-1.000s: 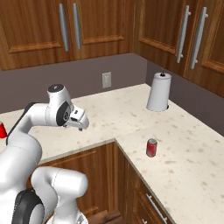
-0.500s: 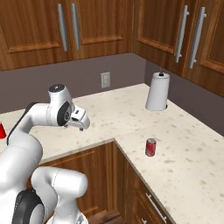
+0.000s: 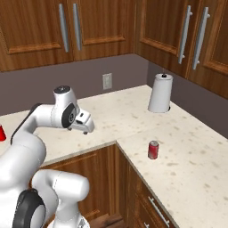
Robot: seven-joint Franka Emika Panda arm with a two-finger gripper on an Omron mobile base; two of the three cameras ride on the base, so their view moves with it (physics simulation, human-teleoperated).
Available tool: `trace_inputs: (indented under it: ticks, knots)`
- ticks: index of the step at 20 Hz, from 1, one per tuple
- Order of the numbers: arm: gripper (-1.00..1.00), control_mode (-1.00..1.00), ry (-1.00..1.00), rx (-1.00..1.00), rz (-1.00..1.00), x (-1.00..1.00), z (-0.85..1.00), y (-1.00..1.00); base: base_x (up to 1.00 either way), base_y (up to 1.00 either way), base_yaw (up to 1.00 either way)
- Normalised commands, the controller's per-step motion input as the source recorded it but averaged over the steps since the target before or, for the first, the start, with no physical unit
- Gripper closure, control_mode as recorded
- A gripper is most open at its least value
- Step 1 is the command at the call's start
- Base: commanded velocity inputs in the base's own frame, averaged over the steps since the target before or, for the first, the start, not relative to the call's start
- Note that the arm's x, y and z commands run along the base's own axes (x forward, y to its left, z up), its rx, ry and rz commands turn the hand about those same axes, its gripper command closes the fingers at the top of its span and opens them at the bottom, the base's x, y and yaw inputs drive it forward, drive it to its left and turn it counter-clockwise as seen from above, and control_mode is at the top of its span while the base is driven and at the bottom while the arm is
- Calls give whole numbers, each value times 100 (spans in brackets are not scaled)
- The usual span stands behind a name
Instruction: Four empty soda cans are scattered around the kitchen. Gather all the cans and cluster them next to the stove for recycling.
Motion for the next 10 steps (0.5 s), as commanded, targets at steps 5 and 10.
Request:
trace_inputs:
  ticks: [5, 10]
  knots:
    - [-100, -100, 16, 2, -10, 23, 0, -30, 0, 0, 0]
    - [-100, -100, 13, 3, -14, 14, 0, -39, 0, 0, 0]
